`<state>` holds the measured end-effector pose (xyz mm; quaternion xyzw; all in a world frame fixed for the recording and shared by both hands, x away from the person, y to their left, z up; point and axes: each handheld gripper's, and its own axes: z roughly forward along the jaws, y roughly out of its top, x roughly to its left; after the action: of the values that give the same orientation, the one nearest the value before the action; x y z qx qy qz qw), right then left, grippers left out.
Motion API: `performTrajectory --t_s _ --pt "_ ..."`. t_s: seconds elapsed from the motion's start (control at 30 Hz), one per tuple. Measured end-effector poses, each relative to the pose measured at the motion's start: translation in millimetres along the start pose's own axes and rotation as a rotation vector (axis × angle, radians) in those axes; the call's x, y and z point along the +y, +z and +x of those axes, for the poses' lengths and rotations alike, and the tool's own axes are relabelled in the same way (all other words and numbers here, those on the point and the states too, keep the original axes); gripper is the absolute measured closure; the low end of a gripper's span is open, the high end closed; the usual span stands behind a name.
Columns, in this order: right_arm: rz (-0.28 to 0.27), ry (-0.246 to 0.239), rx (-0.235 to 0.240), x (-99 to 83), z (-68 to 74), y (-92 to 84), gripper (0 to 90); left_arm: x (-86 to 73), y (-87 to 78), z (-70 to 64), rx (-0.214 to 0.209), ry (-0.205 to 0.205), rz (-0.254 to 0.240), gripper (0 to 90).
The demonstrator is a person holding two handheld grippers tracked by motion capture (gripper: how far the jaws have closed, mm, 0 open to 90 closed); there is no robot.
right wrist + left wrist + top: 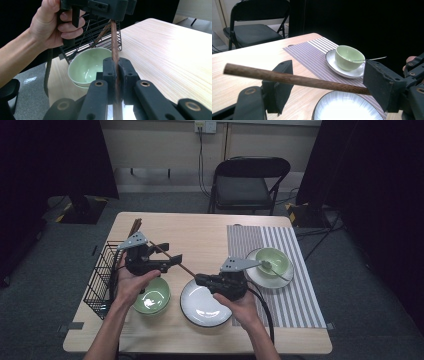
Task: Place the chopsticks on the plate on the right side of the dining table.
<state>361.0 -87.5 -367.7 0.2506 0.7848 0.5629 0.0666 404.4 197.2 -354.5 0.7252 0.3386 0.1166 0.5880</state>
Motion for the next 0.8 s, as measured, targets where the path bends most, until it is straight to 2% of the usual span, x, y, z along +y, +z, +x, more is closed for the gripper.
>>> performTrajectory --t_s 0.1,0.17,0.5,0.63,0.73,0.8 --pt "-0.002 -0.002 -0.006 0.5 -0.2 -1.5 84.7 -2.0 1.2 0.1 0.010 0.003 0.007 24.4" --pt "0.004 -0.015 -0.014 1.4 0.3 -2.0 84.7 -4.7 1.7 2.2 0.000 -0.009 0.007 24.4" --pt "0.006 0.000 -0.001 1.0 -0.8 -2.1 84.9 -9.0 2.0 5.4 -0.011 -0.035 0.009 22.0" --pt "0.018 0.000 -0.001 -2.6 -1.2 -1.4 84.9 -8.9 1.6 3.9 0.006 -0.015 0.018 20.0" --pt "0.021 0.012 -0.001 -6.2 -4.1 -3.0 84.9 -8.1 -0.5 5.0 0.013 -0.030 0.008 17.1" --pt "0.023 0.015 -0.020 -8.2 -6.2 -5.4 84.9 -7.9 -2.7 7.8 0.019 -0.025 0.004 15.6"
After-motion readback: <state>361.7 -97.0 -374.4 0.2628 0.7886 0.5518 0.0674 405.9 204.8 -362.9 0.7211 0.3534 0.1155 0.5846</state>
